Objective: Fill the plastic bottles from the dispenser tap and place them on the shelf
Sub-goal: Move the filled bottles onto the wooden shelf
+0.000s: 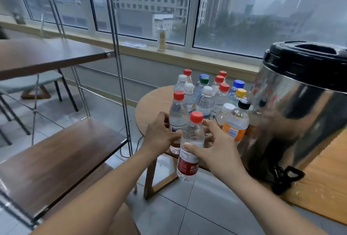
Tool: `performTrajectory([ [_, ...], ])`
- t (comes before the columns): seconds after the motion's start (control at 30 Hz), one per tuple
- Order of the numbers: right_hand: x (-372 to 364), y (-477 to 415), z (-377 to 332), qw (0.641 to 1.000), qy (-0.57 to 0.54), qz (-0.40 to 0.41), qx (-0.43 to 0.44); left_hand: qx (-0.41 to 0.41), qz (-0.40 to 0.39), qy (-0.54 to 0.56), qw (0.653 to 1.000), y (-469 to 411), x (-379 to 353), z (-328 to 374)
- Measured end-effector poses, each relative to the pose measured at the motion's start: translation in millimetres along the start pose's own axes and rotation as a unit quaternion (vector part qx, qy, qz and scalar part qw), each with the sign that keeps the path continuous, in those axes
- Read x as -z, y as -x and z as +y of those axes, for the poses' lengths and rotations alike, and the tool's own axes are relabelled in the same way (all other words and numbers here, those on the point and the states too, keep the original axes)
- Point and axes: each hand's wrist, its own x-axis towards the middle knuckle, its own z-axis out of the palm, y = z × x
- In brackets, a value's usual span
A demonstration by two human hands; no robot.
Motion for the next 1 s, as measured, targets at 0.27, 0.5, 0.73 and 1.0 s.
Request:
performTrajectory([
  [0.27, -71.0, -47.8, -33.7, 0.997, -0.034, -0.058, 0.041, 0.075, 0.082, -0.019, 0.994, 7.0, 94.7, -56.4],
  [0.5, -162.7, -94.1, -54.5, 0.988, -0.069, -0.119, 0.071, 0.137, 0.175, -0.027, 0.974, 16.2, 159.0, -120.0],
  [0.73, -266.9, -141.2, -45.4, 0.985, -0.075, -0.132, 0.08, 0.201, 0.223, -0.011, 0.954, 5.8, 188.8, -176.1],
  [1.0, -343.2, -169.2, -43.2, 0.98, -0.09, -0.154, 0.09, 0.233, 0.265, -0.021, 0.936, -8.6, 193.5, -212.3],
])
